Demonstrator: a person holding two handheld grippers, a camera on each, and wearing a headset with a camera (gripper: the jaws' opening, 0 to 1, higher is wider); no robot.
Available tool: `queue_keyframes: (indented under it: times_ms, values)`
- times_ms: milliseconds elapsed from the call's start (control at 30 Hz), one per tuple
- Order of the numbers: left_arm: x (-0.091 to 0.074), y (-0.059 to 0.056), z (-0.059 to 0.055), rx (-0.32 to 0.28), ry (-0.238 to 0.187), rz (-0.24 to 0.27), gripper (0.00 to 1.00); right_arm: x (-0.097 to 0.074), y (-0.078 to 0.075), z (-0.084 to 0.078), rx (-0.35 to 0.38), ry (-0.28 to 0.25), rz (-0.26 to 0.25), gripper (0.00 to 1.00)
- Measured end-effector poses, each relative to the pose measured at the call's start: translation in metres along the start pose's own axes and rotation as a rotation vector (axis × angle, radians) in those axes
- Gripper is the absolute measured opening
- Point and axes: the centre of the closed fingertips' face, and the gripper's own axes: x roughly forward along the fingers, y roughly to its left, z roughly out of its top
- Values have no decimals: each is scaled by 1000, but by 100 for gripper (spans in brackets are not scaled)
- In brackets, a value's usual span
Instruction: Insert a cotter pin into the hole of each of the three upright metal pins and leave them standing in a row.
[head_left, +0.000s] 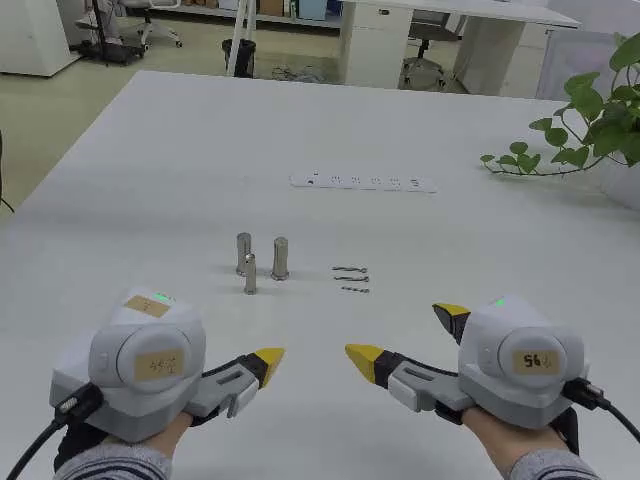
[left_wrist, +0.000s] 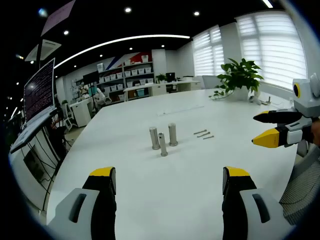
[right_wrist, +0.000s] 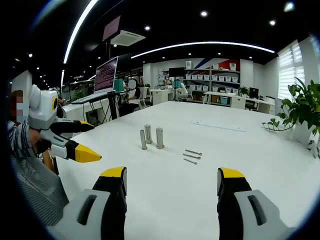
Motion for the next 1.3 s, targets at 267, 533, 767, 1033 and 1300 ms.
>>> queue_keyframes:
  times_ms: [267,533,767,1033,1300]
  values:
    - [0,-1,-5,-5,18,-3,86,2,9,-1,-14,6,33,69]
    - [1,-1,-4,31,20,0,87,2,9,0,3,6,40,69]
    - [-1,1,2,9,-3,11,87,1,7,0,28,6,36,69]
    - [-1,9,1,-4,3,35,87,3,2,-2,50,17,14,71]
    - [0,10,0,-8,5,33,88,4,4,-4,48,33,19,71]
